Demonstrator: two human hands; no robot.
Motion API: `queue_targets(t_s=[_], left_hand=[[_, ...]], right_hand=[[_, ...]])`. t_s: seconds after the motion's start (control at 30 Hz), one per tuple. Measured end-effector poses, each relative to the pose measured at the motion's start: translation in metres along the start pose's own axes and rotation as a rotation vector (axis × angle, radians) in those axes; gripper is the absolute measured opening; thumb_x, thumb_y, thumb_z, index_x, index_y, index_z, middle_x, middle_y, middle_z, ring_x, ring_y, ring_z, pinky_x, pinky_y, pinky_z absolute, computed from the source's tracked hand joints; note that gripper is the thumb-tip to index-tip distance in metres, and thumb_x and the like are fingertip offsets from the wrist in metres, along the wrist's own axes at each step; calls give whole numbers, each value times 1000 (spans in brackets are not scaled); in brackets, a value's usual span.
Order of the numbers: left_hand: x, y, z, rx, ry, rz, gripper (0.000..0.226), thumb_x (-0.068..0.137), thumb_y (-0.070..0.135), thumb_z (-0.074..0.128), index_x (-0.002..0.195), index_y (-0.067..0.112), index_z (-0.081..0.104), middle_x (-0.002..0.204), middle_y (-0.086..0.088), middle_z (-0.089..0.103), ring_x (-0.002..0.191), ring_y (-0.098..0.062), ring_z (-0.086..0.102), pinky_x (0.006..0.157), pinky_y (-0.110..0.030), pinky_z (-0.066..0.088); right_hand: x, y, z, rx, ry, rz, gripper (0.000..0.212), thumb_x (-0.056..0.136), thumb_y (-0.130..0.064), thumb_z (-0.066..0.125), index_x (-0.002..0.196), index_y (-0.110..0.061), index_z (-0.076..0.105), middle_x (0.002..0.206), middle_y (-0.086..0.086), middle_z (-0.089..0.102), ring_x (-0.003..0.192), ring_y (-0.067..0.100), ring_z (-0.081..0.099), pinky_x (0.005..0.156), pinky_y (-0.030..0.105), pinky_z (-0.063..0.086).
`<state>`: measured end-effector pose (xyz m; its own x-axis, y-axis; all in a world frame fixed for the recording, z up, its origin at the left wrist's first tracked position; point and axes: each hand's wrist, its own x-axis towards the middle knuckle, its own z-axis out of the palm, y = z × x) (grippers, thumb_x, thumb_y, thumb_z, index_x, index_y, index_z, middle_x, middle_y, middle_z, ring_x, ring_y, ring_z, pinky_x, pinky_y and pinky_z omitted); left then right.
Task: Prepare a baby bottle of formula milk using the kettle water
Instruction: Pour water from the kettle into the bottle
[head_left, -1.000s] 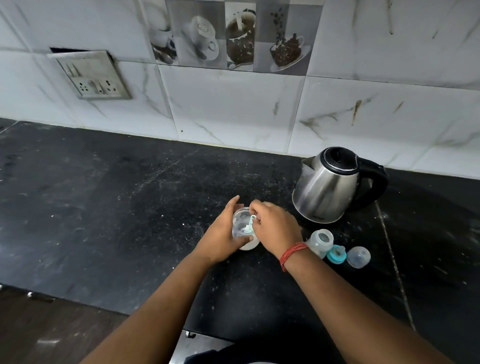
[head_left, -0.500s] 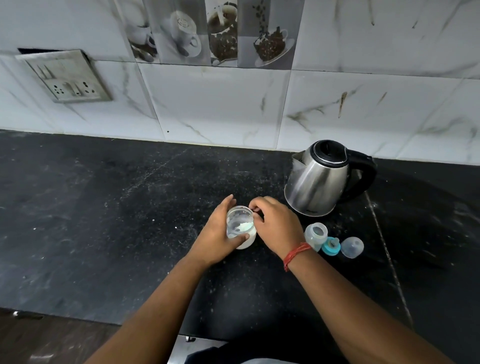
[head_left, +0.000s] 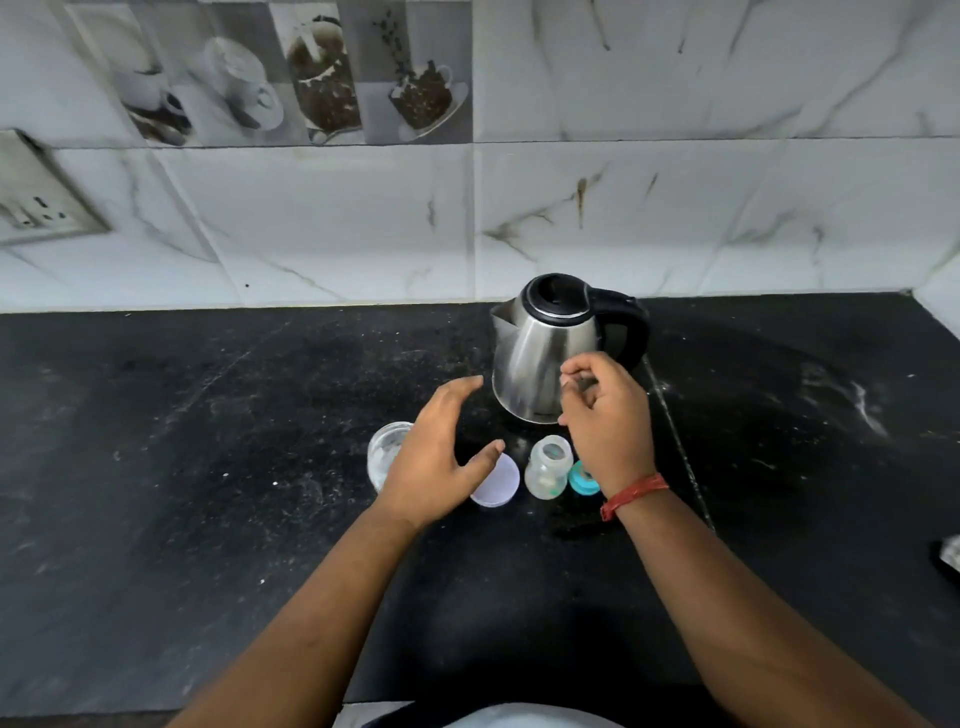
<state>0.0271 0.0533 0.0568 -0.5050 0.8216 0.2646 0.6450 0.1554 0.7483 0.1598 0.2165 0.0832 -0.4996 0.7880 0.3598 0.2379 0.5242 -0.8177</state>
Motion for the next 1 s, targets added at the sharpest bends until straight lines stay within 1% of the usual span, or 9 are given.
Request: queue_targets(t_s=[0.13, 0.33, 0.4, 0.53, 0.63, 0.73, 0.8, 0.9, 1.0], left_hand=[[4, 4, 30, -41, -112, -40, 74, 89, 45, 69, 151, 23, 38, 152, 11, 43, 143, -5, 40, 119, -30, 35], [7, 3, 66, -99, -231, -170, 84, 85, 41, 78, 154, 25, 33, 154, 12, 42, 144, -1, 37, 121, -29, 32], [9, 3, 74, -99, -254, -194, 86, 85, 35, 81, 155, 22, 33, 155, 11, 41, 142, 1, 36, 119, -24, 30], [11, 1, 85, -115, -292, -238, 93, 80, 42, 82, 156, 26, 31, 150, 20, 40, 137, 5, 37, 112, -19, 29], [12, -2, 92, -109, -307, -262, 97, 75, 49, 80, 156, 29, 30, 148, 24, 40, 137, 7, 38, 113, -21, 31], [14, -5, 97, -122, -321, -276, 96, 77, 41, 85, 155, 27, 31, 151, 19, 43, 140, 5, 39, 115, -18, 31], [16, -6, 99, -119, -330, -280, 94, 79, 35, 87, 155, 27, 32, 150, 18, 44, 139, 5, 40, 110, -8, 28], [19, -7, 101, -122, -335, -284, 92, 80, 33, 87, 154, 27, 33, 149, 20, 45, 135, 9, 42, 102, 2, 27], [20, -6, 104, -146, -334, -299, 83, 82, 30, 86, 150, 27, 39, 142, 21, 52, 128, 16, 46, 99, 1, 31]], right_hand=[[8, 22, -26, 12, 38, 126, 19, 91, -9, 61, 91, -29, 62, 88, -8, 64, 60, 19, 67, 60, 47, 59], [11, 50, -50, 3, 32, 238, 15, 94, -4, 60, 97, -18, 64, 91, -3, 65, 61, 18, 69, 54, 28, 57], [15, 59, -56, 5, 26, 260, 17, 94, -4, 60, 97, -21, 63, 93, -3, 66, 65, 19, 71, 57, 27, 54], [31, 74, -61, 50, 69, 301, 21, 91, -6, 62, 98, -26, 61, 94, -3, 66, 78, 18, 71, 71, 39, 62], [54, 82, -61, 55, 98, 322, 23, 90, -7, 67, 106, -21, 59, 108, 1, 62, 83, 8, 65, 78, 27, 59], [82, 90, -56, 22, 10, 331, 41, 87, -9, 73, 123, -15, 55, 125, -1, 48, 102, 10, 58, 92, 23, 50], [99, 95, -50, 3, -68, 352, 49, 84, -9, 75, 128, -16, 54, 128, -2, 43, 113, 11, 51, 98, 24, 43], [116, 103, -42, 44, -181, 391, 39, 84, -10, 74, 119, -19, 60, 124, 2, 58, 107, 16, 60, 92, 28, 45], [124, 111, -34, 139, -223, 444, 29, 83, -10, 72, 109, -22, 66, 108, 4, 71, 103, 22, 68, 92, 36, 53]])
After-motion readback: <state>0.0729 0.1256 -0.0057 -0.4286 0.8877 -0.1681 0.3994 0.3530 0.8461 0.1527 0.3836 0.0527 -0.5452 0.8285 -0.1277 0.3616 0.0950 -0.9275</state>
